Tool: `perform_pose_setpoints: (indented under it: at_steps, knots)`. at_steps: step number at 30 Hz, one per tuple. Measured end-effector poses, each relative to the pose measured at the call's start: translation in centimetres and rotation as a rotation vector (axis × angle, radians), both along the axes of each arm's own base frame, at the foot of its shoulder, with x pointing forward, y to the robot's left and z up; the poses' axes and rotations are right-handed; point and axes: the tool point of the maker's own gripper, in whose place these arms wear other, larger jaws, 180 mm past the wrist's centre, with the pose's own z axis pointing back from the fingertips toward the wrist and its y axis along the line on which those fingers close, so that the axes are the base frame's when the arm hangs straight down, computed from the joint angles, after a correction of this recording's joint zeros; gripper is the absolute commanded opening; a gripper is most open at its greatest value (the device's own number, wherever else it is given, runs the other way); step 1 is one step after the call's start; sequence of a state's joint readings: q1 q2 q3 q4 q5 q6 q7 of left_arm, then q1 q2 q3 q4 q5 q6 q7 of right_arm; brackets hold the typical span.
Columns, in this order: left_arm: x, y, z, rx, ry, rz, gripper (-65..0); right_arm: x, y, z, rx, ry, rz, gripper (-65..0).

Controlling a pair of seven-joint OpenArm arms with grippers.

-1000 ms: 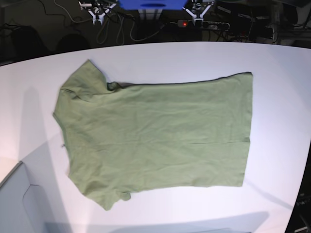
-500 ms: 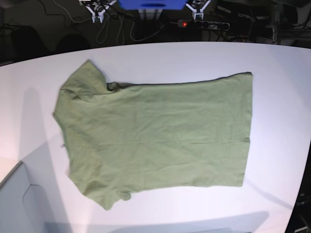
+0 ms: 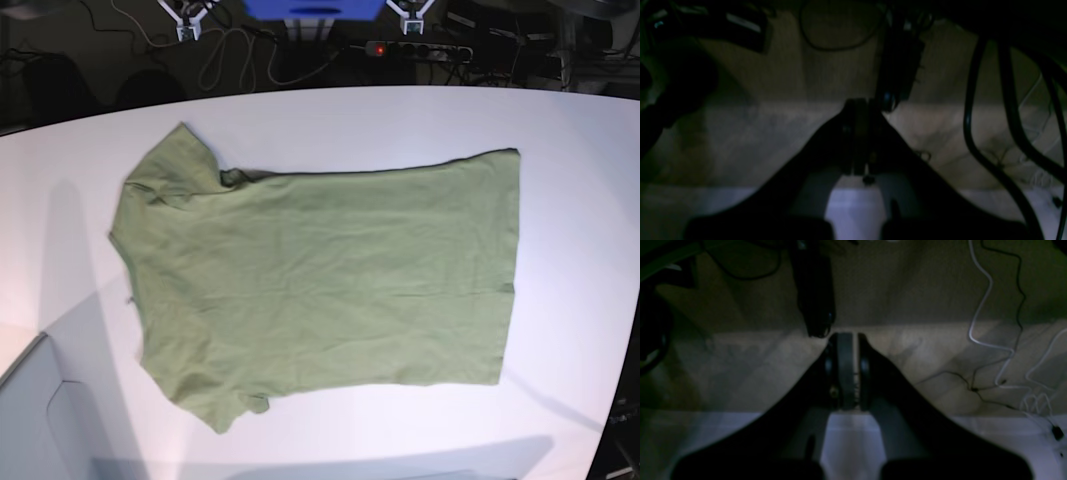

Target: Fold the T-shirt properly

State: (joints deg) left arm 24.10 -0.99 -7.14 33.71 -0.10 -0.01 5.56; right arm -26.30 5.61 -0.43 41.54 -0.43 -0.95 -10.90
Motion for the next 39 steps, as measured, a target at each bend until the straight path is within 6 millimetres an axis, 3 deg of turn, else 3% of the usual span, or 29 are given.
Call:
perform_pose_setpoints:
  at_steps: [4, 9, 22, 26, 30, 39]
  knots:
    - [0.3, -0.1, -0.1, -0.004, 0.015, 0.002, -65.0, -0.1, -0.2, -0.1, -0.001, 0.065, 0.008, -65.0]
    - [1.1, -0.1, -0.3, -0.004, 0.008, -0.004, -65.0, 2.2, -0.2, -0.3, -0.001, 0.037, 0.009, -65.0]
    - [0.0, 0.7, 0.4, 0.008, 0.003, -0.009, -65.0, 0.8, -1.3, 0.2, -0.018, 0.068, 0.024, -65.0]
    - [0.0, 1.4, 1.9, 0.027, -0.041, -0.022, -65.0, -0.1, -1.4, 2.1, -0.017, 0.033, 0.056, -65.0]
    - [0.6, 1.6, 4.0, 0.034, -0.109, -0.036, -65.0, 0.9, -1.9, 4.8, -0.018, -0.057, 0.094, -65.0]
    - [1.9, 2.5, 11.0, 0.060, -0.260, -0.104, -65.0, 1.5, -2.4, 10.6, -0.012, -0.186, 0.183, -65.0]
